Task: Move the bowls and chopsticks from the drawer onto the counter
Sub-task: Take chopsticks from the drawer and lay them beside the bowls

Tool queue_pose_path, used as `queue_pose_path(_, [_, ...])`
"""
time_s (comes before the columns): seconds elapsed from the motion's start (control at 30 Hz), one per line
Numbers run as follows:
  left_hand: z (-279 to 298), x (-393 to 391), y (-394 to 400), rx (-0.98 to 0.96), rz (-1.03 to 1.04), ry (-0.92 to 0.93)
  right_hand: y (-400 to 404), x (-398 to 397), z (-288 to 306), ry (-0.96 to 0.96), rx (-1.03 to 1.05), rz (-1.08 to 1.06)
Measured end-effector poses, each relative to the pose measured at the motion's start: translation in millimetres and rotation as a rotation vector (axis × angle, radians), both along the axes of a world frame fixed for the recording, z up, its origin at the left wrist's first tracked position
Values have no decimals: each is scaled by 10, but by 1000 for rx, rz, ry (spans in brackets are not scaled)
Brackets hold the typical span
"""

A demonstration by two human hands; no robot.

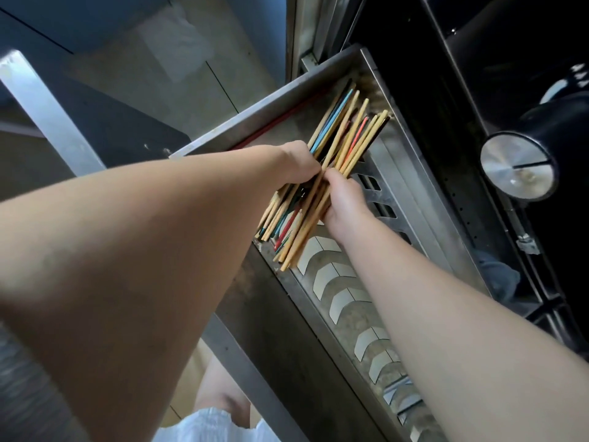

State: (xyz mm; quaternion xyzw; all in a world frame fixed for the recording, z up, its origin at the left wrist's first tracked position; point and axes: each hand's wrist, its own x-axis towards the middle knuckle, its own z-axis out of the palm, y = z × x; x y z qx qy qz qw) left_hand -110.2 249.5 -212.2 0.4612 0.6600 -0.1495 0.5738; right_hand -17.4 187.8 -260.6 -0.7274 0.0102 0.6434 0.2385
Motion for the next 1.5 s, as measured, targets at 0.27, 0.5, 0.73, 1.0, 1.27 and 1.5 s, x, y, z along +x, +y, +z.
queue_pose_path(0.27, [218, 53, -111, 209, 45, 80, -21, -102, 266, -148, 50, 112])
queue_pose_path(0.5, [760, -38, -382, 238, 179, -4, -181, -96, 803, -181, 181, 213])
queue_pose_path(0.73, [1755, -470, -913, 292, 676, -334, -417, -285, 1939, -201, 332, 258])
queue_pose_path(1.0, [2853, -1485, -1543, 443, 995, -498, -530, -1127, 3309, -41, 547, 378])
queue_pose_path(1.27, [3455, -3147, -2169, 573, 1264, -323, -832, -2887, 4079, 202, 559, 654])
queue_pose_path(1.5, [3352, -4215, -2734, 559, 1355, -128, -1159, -4016, 4073, 280, 429, 834])
